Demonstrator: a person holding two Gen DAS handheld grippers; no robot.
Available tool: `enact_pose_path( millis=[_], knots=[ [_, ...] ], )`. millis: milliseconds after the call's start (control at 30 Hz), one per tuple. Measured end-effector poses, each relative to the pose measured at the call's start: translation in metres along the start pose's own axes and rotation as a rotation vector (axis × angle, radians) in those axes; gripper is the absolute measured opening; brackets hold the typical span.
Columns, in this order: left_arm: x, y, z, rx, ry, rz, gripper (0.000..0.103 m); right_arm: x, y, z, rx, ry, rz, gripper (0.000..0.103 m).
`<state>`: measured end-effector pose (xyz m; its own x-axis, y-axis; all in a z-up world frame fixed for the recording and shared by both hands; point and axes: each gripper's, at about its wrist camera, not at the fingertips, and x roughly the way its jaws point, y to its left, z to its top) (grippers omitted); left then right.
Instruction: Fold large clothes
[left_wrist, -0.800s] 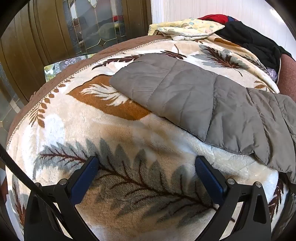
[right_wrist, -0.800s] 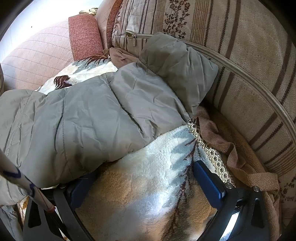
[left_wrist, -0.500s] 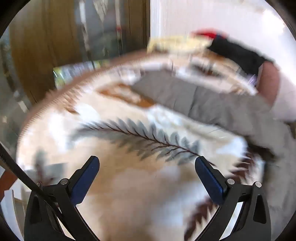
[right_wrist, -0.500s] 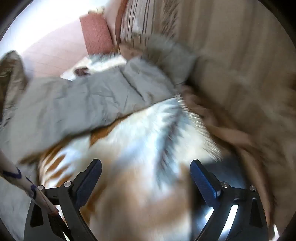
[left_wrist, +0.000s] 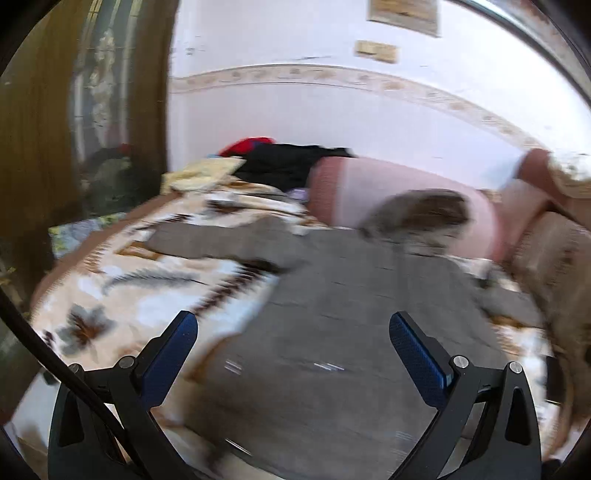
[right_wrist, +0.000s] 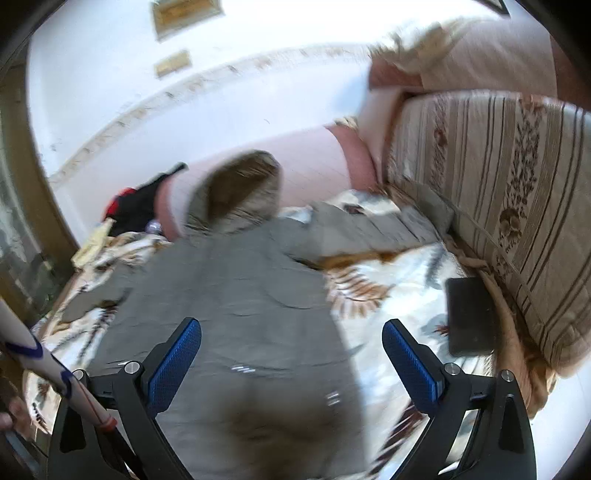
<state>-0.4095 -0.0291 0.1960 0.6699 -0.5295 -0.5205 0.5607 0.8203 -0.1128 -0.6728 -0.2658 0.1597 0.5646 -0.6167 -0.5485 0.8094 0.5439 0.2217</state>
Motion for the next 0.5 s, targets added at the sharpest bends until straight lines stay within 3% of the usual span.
enact_pose_path(
  millis=[100,167,267,500],
  knots=[
    [-0.027,-0.031,-0.021,0.008,-0.047,-0.014,0.103,-0.025,0.033,-0.018,0.003,-0.029,-0.011,0.102],
    [-0.035,-0.051,-0.035,0.048,-0.062,0.004,0.103,-0.038,0.028,-0.032,0.025,-0.038,0.04,0.102],
    [-0.028,-0.068,-0.051,0.132,-0.013,0.031,0.103,-0.03,0.036,-0.053,-0.033,0.034,0.054,0.102],
    [-0.016,-0.053,-0.065,0.117,0.084,0.075,0.103,-0.029,0.04,-0.061,-0.066,0.069,0.054,0.102]
  ],
)
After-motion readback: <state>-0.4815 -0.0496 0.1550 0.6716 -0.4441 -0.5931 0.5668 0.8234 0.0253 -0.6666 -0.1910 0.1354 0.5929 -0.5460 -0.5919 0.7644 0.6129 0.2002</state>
